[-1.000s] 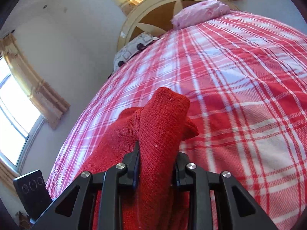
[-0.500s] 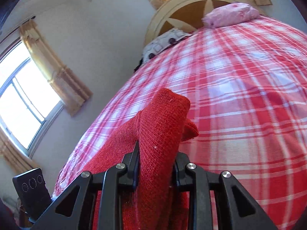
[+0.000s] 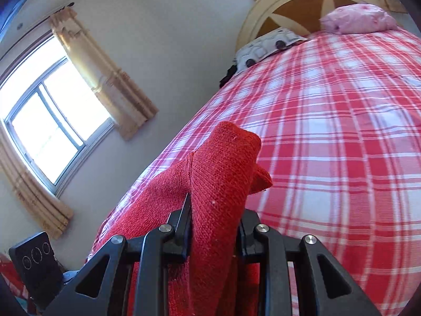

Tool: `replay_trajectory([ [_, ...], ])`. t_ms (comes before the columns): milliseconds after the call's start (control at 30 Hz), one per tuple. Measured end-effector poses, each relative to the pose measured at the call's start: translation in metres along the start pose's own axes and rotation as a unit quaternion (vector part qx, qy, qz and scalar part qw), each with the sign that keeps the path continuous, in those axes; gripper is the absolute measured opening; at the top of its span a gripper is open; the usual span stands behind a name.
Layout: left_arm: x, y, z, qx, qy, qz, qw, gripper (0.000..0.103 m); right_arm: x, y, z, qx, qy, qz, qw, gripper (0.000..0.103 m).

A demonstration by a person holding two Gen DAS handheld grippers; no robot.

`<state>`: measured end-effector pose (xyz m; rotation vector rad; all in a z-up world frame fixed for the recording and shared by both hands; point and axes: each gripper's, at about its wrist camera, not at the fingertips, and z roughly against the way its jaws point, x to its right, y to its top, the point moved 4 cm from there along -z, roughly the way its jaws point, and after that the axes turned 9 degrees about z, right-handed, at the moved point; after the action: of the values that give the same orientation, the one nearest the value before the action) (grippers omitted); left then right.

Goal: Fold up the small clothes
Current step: 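Grasp the sweater edge with the left tool while the right tool holds its end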

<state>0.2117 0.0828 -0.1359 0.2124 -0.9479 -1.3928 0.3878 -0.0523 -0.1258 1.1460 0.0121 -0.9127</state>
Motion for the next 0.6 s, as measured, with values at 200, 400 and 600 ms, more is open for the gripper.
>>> replay_trajectory([
  [200, -0.016, -0.005, 0.014, 0.004, 0.018, 0.005, 0.9998, 0.040, -0.022, -0.002, -0.021, -0.010, 0.014, 0.009, 1.000, 0.028],
  [400, -0.027, -0.008, 0.027, 0.007, 0.035, 0.003, 0.9993, 0.040, -0.039, -0.005, -0.043, -0.022, 0.028, 0.013, 0.999, 0.028],
  [600, -0.047, -0.014, 0.042, 0.007, 0.053, 0.013, 0.9985, 0.040, -0.064, -0.010, -0.066, -0.037, 0.047, 0.022, 0.998, 0.028],
])
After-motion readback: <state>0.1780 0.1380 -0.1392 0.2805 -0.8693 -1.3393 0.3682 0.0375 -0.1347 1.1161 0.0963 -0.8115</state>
